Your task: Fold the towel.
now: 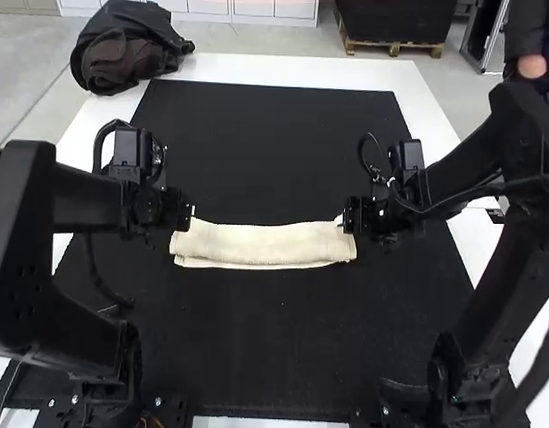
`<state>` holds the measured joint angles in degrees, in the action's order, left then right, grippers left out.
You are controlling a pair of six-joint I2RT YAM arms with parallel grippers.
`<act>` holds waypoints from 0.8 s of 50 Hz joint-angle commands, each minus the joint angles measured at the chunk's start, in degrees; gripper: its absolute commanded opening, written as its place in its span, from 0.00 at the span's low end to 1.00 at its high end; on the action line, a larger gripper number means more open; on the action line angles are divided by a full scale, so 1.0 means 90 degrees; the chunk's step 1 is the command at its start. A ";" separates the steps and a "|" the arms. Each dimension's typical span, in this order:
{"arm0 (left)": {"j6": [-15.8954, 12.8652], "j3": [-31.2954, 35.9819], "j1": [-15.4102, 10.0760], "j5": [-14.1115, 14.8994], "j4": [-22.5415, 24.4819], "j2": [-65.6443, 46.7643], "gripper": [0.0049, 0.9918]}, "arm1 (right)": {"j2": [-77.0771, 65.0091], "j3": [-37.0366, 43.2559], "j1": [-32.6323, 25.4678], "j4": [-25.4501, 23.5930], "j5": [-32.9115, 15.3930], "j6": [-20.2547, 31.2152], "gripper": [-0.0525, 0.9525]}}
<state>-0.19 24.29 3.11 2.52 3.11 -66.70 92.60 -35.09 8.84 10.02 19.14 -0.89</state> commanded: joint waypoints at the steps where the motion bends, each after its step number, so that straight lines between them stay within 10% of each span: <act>1: 0.0001 0.0240 0.0084 -0.0085 -0.0034 0.0106 0.97 | 0.0151 -0.0203 0.0053 0.0039 -0.0007 0.0069 0.96; 33: -0.0018 0.0279 0.0513 -0.0075 -0.0268 0.0370 0.97 | 0.0874 -0.0271 0.0522 0.0429 -0.0202 0.0050 0.95; 36: -0.0009 0.0279 0.0504 -0.0075 -0.0297 0.0438 0.97 | 0.0991 -0.0261 0.0551 0.0429 -0.0193 0.0079 0.81; 40: -0.0018 0.0279 0.0504 -0.0075 -0.0327 0.0516 0.97 | 0.1098 -0.0222 0.0580 0.0429 -0.0114 0.0118 0.34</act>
<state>-0.16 24.97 7.16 2.31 0.34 -63.53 99.96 -36.84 12.73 13.96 16.27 -0.25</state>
